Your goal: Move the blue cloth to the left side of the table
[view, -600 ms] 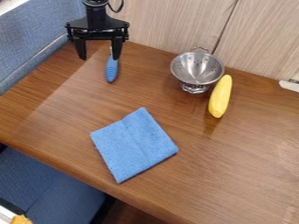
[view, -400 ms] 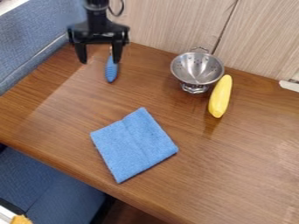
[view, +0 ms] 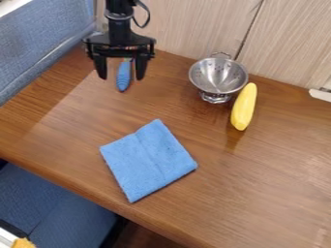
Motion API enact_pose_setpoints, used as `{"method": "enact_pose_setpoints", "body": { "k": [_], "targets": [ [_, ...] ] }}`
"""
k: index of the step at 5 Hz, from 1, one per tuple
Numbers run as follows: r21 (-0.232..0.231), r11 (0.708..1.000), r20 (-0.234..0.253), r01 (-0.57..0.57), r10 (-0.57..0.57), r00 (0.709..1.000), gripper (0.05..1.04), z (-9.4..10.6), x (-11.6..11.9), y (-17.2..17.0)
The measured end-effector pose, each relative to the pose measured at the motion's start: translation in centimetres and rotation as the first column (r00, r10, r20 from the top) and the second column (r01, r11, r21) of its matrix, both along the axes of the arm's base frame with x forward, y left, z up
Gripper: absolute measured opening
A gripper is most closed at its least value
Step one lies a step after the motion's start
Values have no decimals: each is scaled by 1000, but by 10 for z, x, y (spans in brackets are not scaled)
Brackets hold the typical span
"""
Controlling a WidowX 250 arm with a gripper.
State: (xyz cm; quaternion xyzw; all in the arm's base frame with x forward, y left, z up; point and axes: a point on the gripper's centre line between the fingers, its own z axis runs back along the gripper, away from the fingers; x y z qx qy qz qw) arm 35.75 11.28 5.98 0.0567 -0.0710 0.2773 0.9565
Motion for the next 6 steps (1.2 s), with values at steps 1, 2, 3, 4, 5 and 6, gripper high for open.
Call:
{"method": "enact_pose_setpoints", "body": {
  "k": [1, 2, 3, 4, 5, 6],
  "targets": [
    [-24, 1000, 5, -7, 7, 1000, 999, 2, -16, -11],
    [-6, 997, 28, 72, -72, 997, 999, 7, -41, -44],
    [-37, 993, 38, 112, -111, 993, 999, -4, -64, -62],
    [-39, 982, 34, 187, -185, 982, 999, -18, -78, -86],
    [-66, 974, 18, 216, -215, 976, 999, -31, -92, -94],
    [-99, 963, -3, 252, -253, 967, 999, -49, -96, -99]
  ]
}}
